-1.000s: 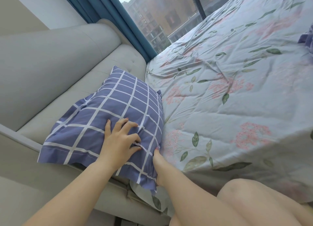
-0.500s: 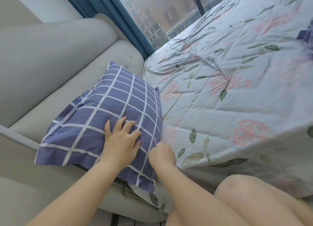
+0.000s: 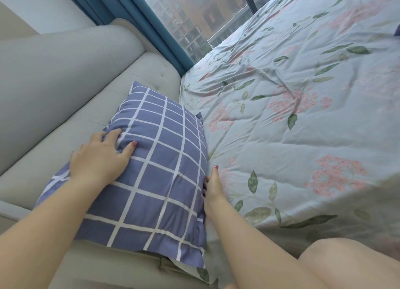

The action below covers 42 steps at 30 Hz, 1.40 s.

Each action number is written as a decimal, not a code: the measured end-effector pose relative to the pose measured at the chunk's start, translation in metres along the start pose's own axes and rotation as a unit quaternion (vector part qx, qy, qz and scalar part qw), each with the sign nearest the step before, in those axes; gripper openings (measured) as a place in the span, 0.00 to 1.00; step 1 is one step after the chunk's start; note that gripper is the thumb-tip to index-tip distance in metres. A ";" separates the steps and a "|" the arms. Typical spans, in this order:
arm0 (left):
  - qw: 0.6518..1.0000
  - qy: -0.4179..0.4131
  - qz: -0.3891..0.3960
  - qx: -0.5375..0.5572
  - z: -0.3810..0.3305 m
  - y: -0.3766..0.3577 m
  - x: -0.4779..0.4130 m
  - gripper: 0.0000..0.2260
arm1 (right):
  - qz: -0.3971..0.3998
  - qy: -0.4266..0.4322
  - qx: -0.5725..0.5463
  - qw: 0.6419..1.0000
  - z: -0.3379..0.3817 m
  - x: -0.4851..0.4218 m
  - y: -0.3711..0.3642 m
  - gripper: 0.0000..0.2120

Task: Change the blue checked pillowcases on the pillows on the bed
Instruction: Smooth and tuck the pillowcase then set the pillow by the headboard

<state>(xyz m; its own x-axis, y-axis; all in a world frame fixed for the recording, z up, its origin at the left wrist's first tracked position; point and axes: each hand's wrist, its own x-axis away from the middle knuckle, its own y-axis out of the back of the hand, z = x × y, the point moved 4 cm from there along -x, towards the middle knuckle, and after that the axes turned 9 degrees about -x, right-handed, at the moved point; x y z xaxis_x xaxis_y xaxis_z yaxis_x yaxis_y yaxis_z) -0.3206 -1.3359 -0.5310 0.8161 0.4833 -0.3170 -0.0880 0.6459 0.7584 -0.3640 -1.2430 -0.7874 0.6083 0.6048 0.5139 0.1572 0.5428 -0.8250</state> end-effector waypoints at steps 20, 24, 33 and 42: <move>0.989 0.074 0.095 0.084 -0.046 -0.038 -0.185 0.35 | 0.096 -0.036 -0.051 0.993 0.061 -0.105 -0.022 0.38; 0.987 0.059 0.094 0.119 -0.046 -0.035 -0.188 0.35 | 0.125 -0.045 -0.075 0.988 0.040 -0.125 -0.030 0.39; 0.994 0.033 0.027 0.101 -0.028 -0.039 -0.182 0.32 | 0.000 0.063 0.031 0.998 0.040 -0.135 -0.050 0.33; 0.999 0.028 -0.033 -0.030 -0.052 -0.031 -0.198 0.31 | -0.003 0.134 0.111 0.985 0.064 -0.154 -0.041 0.34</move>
<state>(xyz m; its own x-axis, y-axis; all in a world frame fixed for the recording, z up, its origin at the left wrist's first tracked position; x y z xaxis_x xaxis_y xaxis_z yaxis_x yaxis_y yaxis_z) -0.5092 -1.4208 -0.5212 0.7882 0.4699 -0.3975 -0.0707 0.7106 0.7000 -0.5142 -1.3212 -0.8173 0.7955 0.4429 0.4135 0.0049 0.6777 -0.7353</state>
